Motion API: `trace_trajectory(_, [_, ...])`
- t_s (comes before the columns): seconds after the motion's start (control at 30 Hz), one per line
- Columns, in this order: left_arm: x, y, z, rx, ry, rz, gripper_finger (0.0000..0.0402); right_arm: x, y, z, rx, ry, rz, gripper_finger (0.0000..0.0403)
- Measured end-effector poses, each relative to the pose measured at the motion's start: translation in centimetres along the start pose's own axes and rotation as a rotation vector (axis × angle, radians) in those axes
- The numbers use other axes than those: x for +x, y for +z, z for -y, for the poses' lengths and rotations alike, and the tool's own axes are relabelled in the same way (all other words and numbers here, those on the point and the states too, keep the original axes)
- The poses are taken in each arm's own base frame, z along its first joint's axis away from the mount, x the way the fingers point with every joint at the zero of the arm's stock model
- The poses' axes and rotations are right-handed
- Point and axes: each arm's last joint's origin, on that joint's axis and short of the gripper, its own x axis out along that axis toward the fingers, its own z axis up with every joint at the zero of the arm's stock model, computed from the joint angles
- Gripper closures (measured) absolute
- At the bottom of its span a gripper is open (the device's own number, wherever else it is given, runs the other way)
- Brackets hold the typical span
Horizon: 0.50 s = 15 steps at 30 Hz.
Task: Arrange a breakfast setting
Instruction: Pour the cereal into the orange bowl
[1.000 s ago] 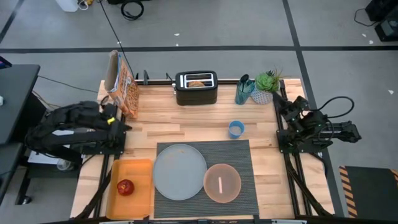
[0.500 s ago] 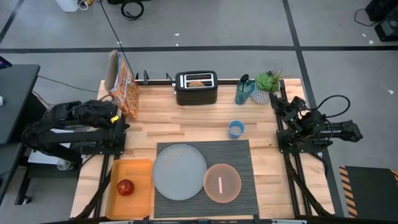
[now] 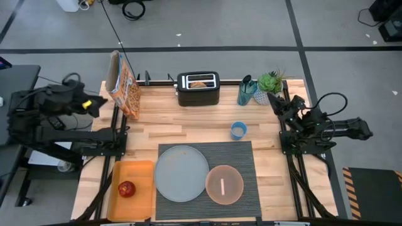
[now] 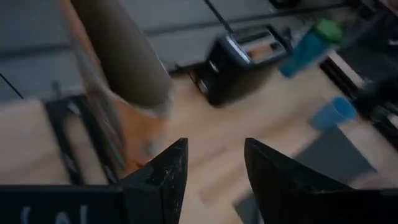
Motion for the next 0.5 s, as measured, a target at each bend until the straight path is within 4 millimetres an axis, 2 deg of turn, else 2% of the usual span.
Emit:
trace_trajectory(0.13, [0.6,-0.4,-0.1,0.018,0.062,0.009,0.0232,0.2,-0.5,0.1,-0.002,-0.024,-0.025,0.0325])
trace_trajectory(0.23, [1.5,-0.9,0.2,0.037,0.068,-0.036,0.021,0.3,-0.8,0.2,0.02,-0.033,-0.035,0.0325])
trace_trajectory(0.5, [5.1,-3.1,0.8,0.043,0.147,-0.173,0.0088,0.4,-0.6,0.1,0.042,-0.027,-0.013,0.0325])
